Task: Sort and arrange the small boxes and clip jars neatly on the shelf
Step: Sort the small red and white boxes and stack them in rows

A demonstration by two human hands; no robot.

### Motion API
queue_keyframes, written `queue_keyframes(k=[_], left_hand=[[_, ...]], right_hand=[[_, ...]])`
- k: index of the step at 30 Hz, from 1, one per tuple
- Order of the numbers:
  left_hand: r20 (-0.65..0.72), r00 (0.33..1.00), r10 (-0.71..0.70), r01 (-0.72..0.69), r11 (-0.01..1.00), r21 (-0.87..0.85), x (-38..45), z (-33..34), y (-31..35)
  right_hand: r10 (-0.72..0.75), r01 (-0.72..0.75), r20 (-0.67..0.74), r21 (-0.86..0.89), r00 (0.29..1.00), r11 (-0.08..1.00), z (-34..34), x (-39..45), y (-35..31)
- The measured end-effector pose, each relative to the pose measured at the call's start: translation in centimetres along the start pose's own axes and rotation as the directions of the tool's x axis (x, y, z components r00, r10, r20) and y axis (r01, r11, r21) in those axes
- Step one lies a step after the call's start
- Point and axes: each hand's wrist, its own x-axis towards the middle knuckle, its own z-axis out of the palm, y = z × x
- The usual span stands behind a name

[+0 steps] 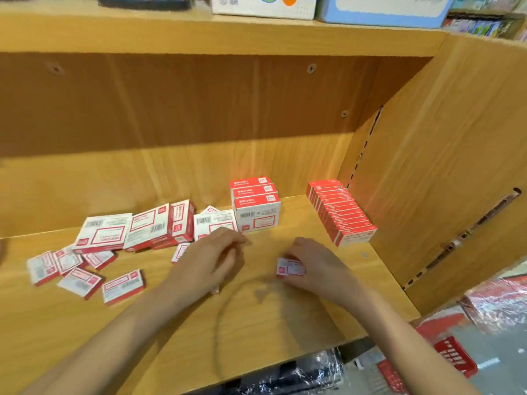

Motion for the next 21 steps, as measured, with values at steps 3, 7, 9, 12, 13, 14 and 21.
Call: queue_keyframes(k=[3, 7, 9, 12, 13, 14, 21], left_hand=[[-0.03, 0.998, -0.056, 0.057, 0.998, 0.033, -2.3, -1.6, -1.7], [-0.034, 0.996, -0.077, 0.081, 0.988, 0.133, -5.3, -3.1, -3.9], [-0.042, 0.993, -0.113, 0.118, 0.985, 0.128, -6.9, -3.4, -4.9], [-0.01, 0.988, -0.154, 0.154, 0.98, 0.127, -8.7, -3.6, -5.7], [-0.005, 0.99, -0.144, 0.143, 0.979, 0.145, -9.1, -3.5, -5.8], [-0.01, 0.991, -0.13, 0.13, 0.979, 0.157, -9.4, -3.6, -5.8], [-0.213, 0.959, -0.189, 0.223, 0.964, 0.148, -11.0, -5.2, -6.4]], right_hand=[[-0.022, 0.031, -0.097, 0.095, 0.995, 0.995, 0.2, 0.9, -1.3], [-0.06, 0.072, -0.119, 0.099, 0.991, 0.992, 0.9, 2.3, -3.2], [-0.059, 0.068, -0.106, 0.078, 0.993, 0.995, 1.9, 2.9, -3.7], [-0.075, 0.089, -0.167, 0.082, 0.983, 0.993, 2.6, 3.3, -4.6], [-0.09, 0.112, -0.195, 0.102, 0.977, 0.989, 2.6, 3.4, -5.1], [-0.114, 0.142, -0.212, 0.122, 0.971, 0.982, 2.4, 3.6, -5.8], [-0.299, 0.3, -0.029, 0.054, 0.954, 0.952, 3.9, 4.0, -9.4]])
